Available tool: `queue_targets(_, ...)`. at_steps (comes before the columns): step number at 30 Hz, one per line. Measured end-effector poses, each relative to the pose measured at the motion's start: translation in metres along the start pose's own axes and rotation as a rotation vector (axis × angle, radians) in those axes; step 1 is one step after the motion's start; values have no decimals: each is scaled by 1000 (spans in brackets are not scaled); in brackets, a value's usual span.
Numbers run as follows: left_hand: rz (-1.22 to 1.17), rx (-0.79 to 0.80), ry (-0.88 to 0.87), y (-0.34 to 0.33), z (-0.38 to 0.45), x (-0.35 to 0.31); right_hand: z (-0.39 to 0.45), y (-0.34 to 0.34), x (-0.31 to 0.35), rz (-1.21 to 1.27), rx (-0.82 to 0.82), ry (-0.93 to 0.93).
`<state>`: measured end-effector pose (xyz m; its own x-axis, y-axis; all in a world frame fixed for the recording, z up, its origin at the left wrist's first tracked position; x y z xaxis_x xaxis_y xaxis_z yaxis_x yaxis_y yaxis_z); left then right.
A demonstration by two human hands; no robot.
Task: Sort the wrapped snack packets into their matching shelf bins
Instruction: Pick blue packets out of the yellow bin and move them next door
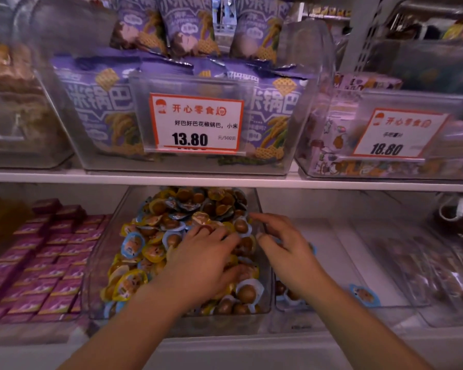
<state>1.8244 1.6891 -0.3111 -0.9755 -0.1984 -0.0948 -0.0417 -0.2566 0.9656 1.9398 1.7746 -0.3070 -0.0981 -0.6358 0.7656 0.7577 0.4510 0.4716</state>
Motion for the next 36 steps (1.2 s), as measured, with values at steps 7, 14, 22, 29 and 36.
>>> queue_targets(7, -540, -1, 139, 26, -2, 38, -7, 12, 23, -190, -11, 136)
queue_targets(14, -865, -115, 331, 39, -10, 66, -16, -21, 53, -782, 365, 384)
queue_targets(22, -1150, -316, 517, 43, -17, 83, -9, -47, 54, -1136, 557, 380)
queue_targets(29, -1041, -400, 513, 52, -29, 83, -1, -64, 56, -1048, 545, 391)
queue_targets(36, -704, -364, 282, 55, -50, 78, 0, -58, 61, -946, 499, 412)
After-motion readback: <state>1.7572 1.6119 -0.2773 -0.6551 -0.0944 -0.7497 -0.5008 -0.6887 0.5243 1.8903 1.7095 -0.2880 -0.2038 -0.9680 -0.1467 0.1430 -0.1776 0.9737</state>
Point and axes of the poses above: each hand's wrist, its own z-axis towards the middle knuckle, its own y-axis out of the back of the hand, x = y × z, the point moved 8 cm from there along z, towards the middle knuckle, and after that the axes turned 11 degrees about y, right-handed, at the moved point
